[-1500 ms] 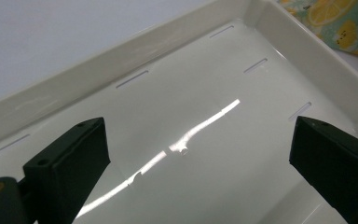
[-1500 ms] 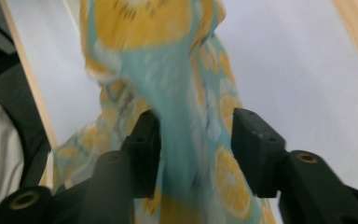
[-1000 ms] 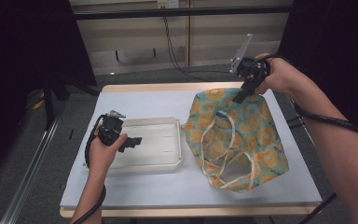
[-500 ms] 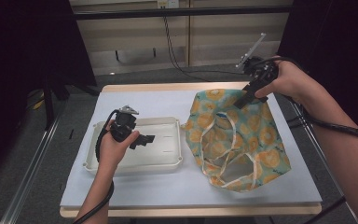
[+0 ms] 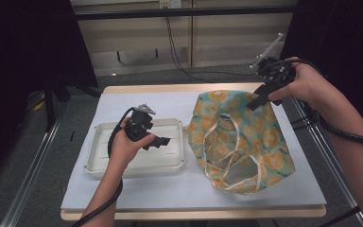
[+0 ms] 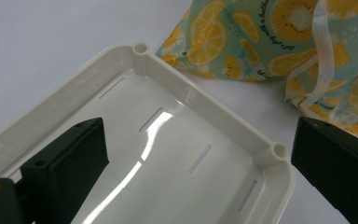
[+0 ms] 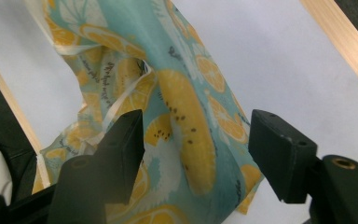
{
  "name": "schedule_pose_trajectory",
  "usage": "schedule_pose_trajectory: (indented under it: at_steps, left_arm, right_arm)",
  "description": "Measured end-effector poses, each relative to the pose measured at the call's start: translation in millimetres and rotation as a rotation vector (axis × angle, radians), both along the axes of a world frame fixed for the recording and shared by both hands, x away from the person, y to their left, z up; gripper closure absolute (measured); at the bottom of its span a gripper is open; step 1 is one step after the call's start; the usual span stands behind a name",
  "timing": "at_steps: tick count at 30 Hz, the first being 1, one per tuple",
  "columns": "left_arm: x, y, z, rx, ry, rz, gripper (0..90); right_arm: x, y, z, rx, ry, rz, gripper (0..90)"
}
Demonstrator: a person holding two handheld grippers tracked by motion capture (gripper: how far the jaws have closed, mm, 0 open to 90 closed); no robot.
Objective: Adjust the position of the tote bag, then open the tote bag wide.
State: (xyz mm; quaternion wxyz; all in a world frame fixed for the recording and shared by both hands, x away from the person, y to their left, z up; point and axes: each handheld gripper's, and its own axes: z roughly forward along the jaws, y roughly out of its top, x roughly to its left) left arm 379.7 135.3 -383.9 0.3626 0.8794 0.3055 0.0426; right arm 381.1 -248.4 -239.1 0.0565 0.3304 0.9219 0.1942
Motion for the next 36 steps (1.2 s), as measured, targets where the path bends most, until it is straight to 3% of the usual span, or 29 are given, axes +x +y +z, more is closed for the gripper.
schedule_pose_trajectory:
  at_steps: [4,5,6,8,9,12,13,15,16,18,22,25,30,33,36]
  left_arm:
    - [0.9,-5.7,2.9,-0.005,0.0,-0.002,3.0]
    - [1.2,-6.1,4.0,0.011,-0.002,-0.012,3.0]
    - [0.4,-8.5,4.2,-0.003,-0.003,0.005,3.0]
    - [1.6,-9.6,5.1,-0.011,-0.002,-0.012,3.0]
    - [1.7,-10.9,6.4,0.006,0.0,-0.011,3.1]
    - [1.8,-16.2,6.2,-0.031,0.004,-0.004,3.4]
    - [2.8,-16.2,8.4,-0.002,-0.004,-0.03,3.7]
    - [1.7,-21.1,8.7,-0.033,0.001,-0.03,4.0]
    - [3.1,-21.9,10.6,-0.012,-0.002,-0.056,4.0]
    - [3.2,-25.5,12.4,-0.008,-0.007,-0.07,4.4]
    - [3.8,-33.2,15.3,-0.03,-0.015,-0.077,4.6]
    - [4.3,-37.9,17.5,-0.034,-0.016,-0.112,6.5]
    - [4.7,-44.1,21.4,-0.076,-0.032,-0.141,11.9]
    - [4.1,-49.2,23.7,-0.077,-0.033,-0.202,16.7]
    - [1.7,-56.6,27.8,-0.079,-0.035,-0.244,22.5]
  right_arm:
    - [-2.9,-5.3,0.8,0.014,-0.007,-0.043,32.5]
    - [-3.1,-6.9,0.8,0.023,-0.01,-0.049,30.6]
    - [-3.7,-8.0,0.9,0.025,-0.012,-0.057,30.6]
    - [-5.0,-9.7,0.2,0.025,0.001,-0.068,29.0]
    - [-5.8,-10.5,-0.2,0.025,-0.001,-0.069,29.1]
    - [-8.0,-12.4,-0.7,0.027,0.003,-0.077,29.2]
    - [-8.3,-13.3,-0.9,0.029,0.004,-0.074,29.2]
    - [-9.7,-13.8,-1.3,0.031,0.01,-0.09,29.2]
    - [-10.1,-14.7,-1.5,0.026,0.011,-0.085,29.2]
    - [-11.3,-16.0,-1.9,0.023,0.017,-0.08,29.2]
    - [-14.1,-18.1,-2.0,0.03,0.021,-0.097,29.6]
    - [-16.5,-20.5,-2.3,0.034,0.033,-0.108,30.3]
    - [-19.8,-25.3,-4.1,0.031,0.044,-0.113,33.5]
    - [-21.7,-27.0,-4.5,0.026,0.045,-0.112,38.3]
    - [-21.1,-28.6,-4.3,0.03,0.045,-0.116,49.5]
